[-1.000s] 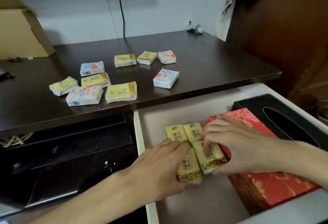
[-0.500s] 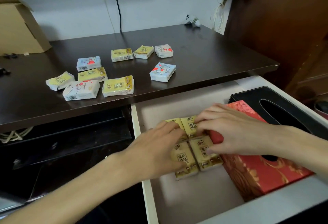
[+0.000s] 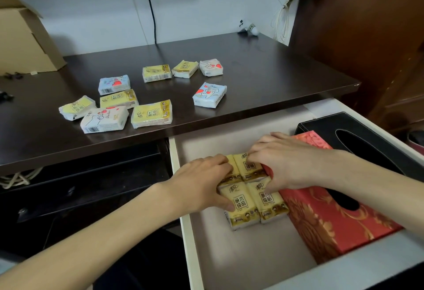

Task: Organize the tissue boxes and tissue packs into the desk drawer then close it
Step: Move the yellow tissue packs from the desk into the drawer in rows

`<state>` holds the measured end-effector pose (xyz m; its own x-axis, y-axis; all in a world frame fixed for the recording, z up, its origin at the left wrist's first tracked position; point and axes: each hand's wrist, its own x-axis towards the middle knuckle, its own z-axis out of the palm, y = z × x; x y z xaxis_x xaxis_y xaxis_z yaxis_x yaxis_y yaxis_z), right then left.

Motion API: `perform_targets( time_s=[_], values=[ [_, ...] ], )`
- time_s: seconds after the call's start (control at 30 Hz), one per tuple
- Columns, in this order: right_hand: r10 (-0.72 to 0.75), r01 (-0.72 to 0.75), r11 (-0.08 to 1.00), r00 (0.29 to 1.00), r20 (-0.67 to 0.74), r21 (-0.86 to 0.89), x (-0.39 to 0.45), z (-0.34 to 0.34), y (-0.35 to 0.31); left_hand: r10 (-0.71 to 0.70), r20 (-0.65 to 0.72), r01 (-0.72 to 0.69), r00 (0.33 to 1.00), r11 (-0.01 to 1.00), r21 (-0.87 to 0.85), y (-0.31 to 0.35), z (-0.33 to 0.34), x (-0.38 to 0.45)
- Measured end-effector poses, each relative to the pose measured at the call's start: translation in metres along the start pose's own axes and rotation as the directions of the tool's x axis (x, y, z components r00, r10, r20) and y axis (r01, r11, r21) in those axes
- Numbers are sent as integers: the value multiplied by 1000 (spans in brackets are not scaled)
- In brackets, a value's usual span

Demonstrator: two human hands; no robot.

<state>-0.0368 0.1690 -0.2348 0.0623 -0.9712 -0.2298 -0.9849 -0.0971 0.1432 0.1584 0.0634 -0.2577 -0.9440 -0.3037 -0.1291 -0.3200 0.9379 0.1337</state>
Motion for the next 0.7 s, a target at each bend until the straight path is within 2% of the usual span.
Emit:
perform_targets(
  time_s=[0.27,0.37,0.43,0.53,0.63,0.7],
  values=[
    [63,-64,998,998,-28,-13,11,-8,-13,-14,22,15,1000,1000,-9,1,2,-2],
    [52,-50,998,997,-52,42,7,-12,-11,-5,-6,5,1000,1000,1,1,0,-3],
    [54,-40,992,991,-121,116,2,-15,-9,12,-54,-13,998,1000,-5,1,-5,-6],
    [150,-70,949,958,-243,307,-1,-23,-5,-5,-169,0,986,1000,-25,-3,-25,-15],
    [270,-28,834,892,-364,551,13,-40,-4,-95,-284,80,954,995,-65,-17,-54,-30],
    [318,37,766,845,-429,642,30,-54,-2,-161,-353,128,922,985,-115,-30,-73,-41]
  ],
)
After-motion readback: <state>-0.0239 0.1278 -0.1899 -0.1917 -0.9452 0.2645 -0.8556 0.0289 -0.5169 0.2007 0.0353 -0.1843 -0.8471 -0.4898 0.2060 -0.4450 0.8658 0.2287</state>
